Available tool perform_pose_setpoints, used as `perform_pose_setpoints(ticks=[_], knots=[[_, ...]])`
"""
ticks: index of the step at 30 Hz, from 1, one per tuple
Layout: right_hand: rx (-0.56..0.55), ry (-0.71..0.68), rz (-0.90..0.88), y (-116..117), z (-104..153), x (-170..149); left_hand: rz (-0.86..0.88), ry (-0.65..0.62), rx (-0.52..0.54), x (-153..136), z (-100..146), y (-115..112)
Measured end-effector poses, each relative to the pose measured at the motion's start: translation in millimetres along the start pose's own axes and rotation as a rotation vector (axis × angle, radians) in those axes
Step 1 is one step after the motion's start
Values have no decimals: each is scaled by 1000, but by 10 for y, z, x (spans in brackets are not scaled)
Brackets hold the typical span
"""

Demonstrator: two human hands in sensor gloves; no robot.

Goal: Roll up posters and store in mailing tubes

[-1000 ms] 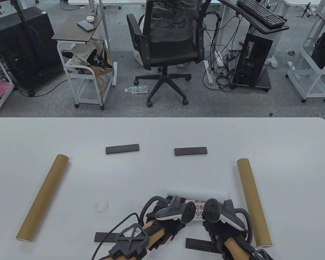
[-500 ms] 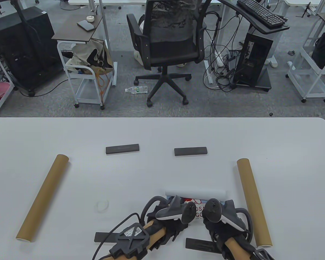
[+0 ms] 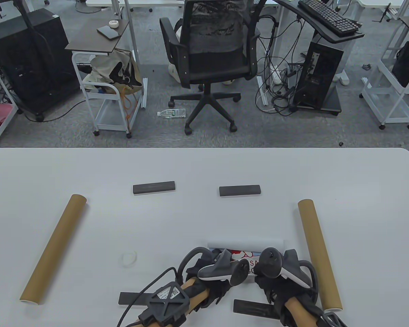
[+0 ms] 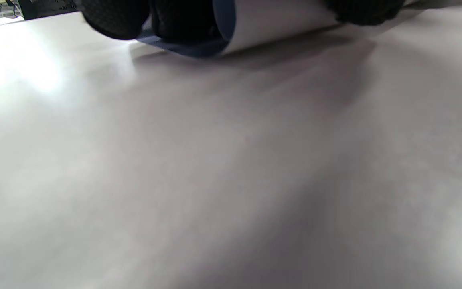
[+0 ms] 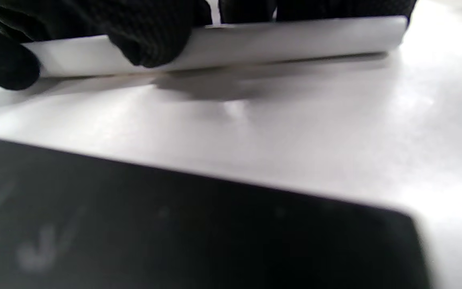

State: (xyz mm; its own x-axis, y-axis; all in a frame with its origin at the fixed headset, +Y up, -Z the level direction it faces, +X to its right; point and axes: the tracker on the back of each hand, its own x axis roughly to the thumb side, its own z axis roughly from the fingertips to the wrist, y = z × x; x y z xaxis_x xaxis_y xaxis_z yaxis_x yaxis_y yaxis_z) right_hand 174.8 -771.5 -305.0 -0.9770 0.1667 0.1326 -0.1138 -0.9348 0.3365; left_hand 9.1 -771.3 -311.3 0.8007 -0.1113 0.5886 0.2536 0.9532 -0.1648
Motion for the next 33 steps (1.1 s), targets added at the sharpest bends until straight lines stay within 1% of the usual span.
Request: perform_pose_setpoints(ticks=[2,6,8,11,13,15,19,22,24,26,28,29,31,33], knots=[[-54,28,10,-10,8,-4,4,9,22,6,-2,6],[-109,41,17,-24,3,-20,17,35,61,-5,-4,23],[-85,21,13,-17,2,-17,15,46,81,-7,-4,22],[18,-28,26,45,-3,5,8,54,81,-4,8,38],[31,-25,42,63,-1,15,6,57,78,-4,8,39],[24,-11,51,73,-13,24,7,49,67,-4,7,39],[-21,11,88,76,-43,48,-8,41,-3,17,-5,21],[-33,-2,60,45,-44,56,-13,50,60,34,5,41],[-27,-6,48,43,-29,44,19,49,31,28,5,51],[-50,2,44,21,-14,31,47,50,9,15,-3,54],[-116,12,41,-17,-3,9,63,57,7,-5,-9,48],[-122,15,36,-23,-7,0,68,58,9,-14,-9,47],[-96,20,36,-10,-21,-6,68,66,12,-33,-12,50],[-93,36,65,16,-38,7,71,69,11,-45,-15,51]])
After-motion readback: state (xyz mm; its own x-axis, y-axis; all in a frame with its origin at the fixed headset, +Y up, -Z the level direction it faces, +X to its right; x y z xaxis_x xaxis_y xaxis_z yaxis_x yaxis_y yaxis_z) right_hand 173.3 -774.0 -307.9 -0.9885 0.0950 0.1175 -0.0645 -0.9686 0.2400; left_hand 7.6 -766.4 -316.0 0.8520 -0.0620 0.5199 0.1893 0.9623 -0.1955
